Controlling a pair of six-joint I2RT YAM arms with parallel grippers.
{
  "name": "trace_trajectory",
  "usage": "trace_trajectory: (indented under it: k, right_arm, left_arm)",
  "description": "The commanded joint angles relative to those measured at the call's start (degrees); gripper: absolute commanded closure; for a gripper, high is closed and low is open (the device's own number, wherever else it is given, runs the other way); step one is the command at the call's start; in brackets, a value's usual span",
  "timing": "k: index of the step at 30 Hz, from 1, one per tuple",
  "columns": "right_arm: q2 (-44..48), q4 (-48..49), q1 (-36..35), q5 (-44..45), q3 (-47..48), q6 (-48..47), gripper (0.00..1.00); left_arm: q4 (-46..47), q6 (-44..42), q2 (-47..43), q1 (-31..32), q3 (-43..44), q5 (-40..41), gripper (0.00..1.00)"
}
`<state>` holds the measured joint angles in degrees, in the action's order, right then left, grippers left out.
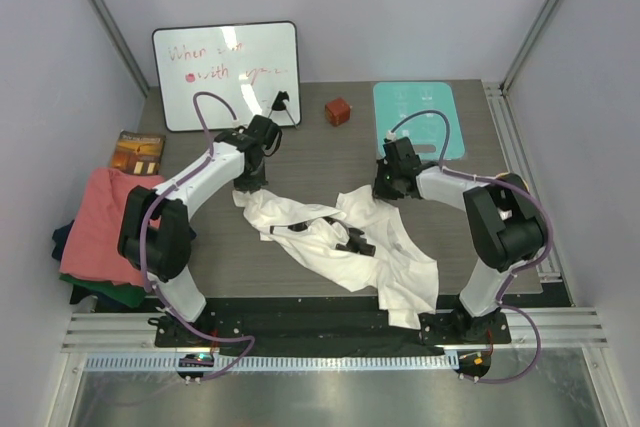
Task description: Fold and stack the t-shirts
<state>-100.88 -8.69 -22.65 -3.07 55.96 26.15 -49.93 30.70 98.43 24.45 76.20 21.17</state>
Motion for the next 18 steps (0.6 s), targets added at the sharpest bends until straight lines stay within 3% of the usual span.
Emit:
trace_trajectory:
  k: [1, 7, 8, 10, 18]
  right_arm:
    - [5.32, -1.77, -0.28, 1.75, -2.0, 0.48, 0.99]
    - [14.64, -5.54, -0.2, 8.51, -0.6, -0.57, 0.99]
    - [15.01, -6.42, -0.28, 9.3, 0.54, -0.75, 0.93]
    - [14.58, -8.79, -0.28, 9.22, 1.95, -1.54, 0.64]
    - [10.36, -10.03, -0.2, 6.06, 4.15, -0.93, 0.55]
  left_arm:
    - [0.98, -0.82, 0.09, -0.28, 0.0, -0.78, 1.0]
    - [0.98, -0.82, 0.18, -0.28, 0.0, -1.39, 1.0]
    - [1.06, -0.9, 0.09, -0.28, 0.0, -1.57, 1.0]
    - [1.15, -0.9, 0.09, -0.28, 0.08, -1.74, 1.0]
    - [1.15, -1.25, -0.08, -0.28, 0.0, -2.45, 1.0]
